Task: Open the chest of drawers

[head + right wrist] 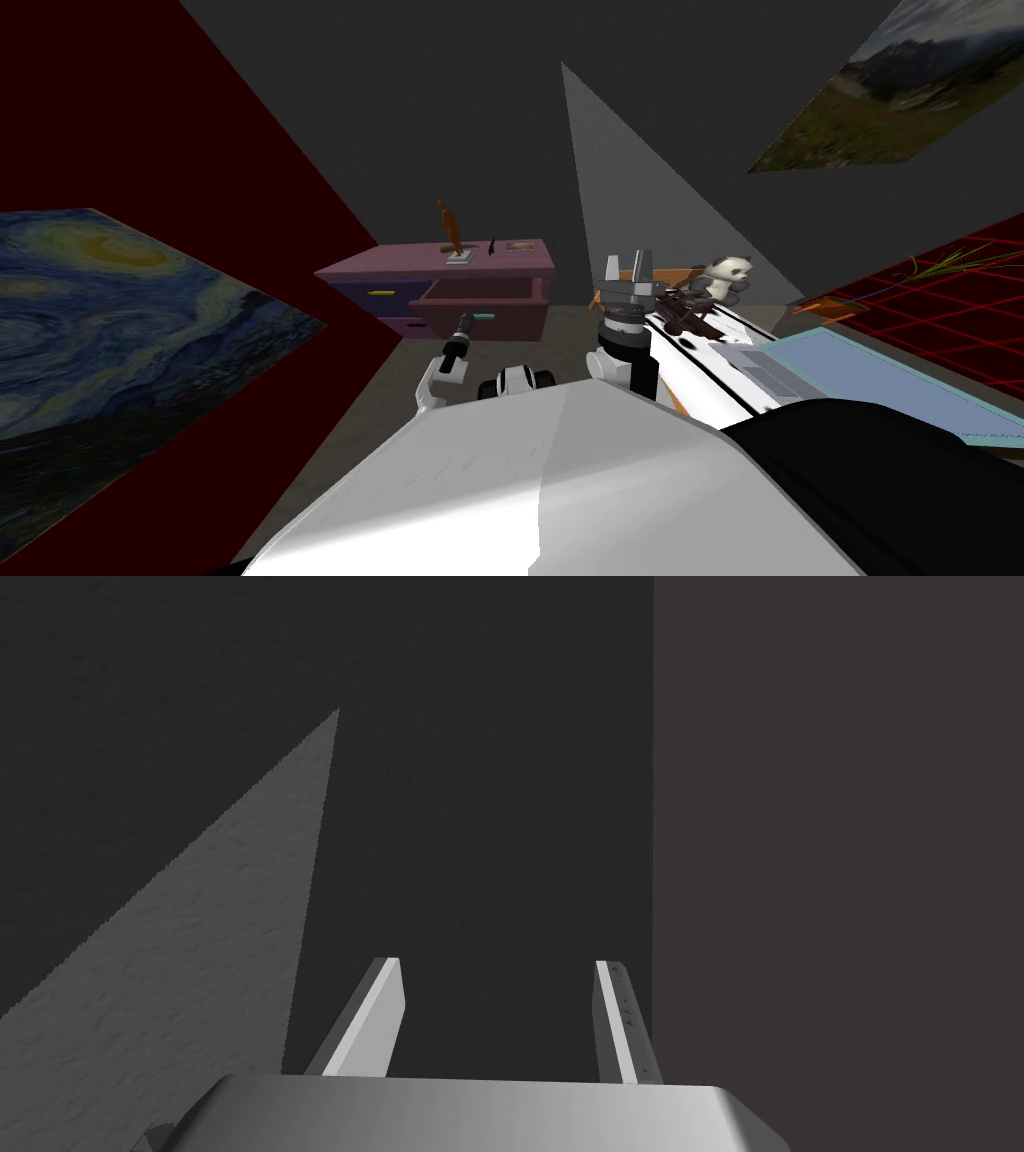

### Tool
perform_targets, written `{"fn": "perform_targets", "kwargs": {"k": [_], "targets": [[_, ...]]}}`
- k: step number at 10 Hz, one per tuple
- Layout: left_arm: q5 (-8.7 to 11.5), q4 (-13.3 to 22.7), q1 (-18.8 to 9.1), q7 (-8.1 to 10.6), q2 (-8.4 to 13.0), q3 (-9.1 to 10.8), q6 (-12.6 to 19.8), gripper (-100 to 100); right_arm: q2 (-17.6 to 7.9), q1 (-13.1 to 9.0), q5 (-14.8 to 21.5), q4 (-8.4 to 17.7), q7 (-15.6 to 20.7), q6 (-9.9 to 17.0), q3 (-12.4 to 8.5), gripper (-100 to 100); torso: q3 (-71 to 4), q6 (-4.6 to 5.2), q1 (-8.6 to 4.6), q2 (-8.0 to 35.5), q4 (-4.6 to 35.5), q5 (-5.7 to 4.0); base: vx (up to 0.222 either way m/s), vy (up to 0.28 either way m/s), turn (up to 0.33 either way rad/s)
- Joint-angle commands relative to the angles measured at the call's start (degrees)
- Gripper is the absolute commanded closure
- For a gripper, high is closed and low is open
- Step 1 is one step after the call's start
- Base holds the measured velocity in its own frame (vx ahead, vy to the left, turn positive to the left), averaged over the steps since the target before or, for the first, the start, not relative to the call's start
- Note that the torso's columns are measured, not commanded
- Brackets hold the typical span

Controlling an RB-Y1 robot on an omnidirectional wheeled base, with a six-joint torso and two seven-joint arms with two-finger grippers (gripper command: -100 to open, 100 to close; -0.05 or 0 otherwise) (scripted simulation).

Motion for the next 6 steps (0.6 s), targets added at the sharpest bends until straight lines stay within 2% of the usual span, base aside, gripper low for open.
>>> {"fn": "perform_targets", "kwargs": {"k": [1,6], "targets": [[0.0,-0.04,0.03,0.03,-0.02,-0.08,0.39,0,0.0,0.0,0.0,0.0,0.0,0.0,0.0,0,-0.01,0.0,-0.04,-0.06,-0.14,0.03,0.0,0.0,0.0],[0.08,0.41,0.37,0.16,-0.01,-0.2,0.36,0,0.0,0.0,0.0,0.0,0.0,0.0,0.0,0,-0.2,0.07,0.02,-0.38,-0.41,0.12,0.0,0.0,0.0]]}}
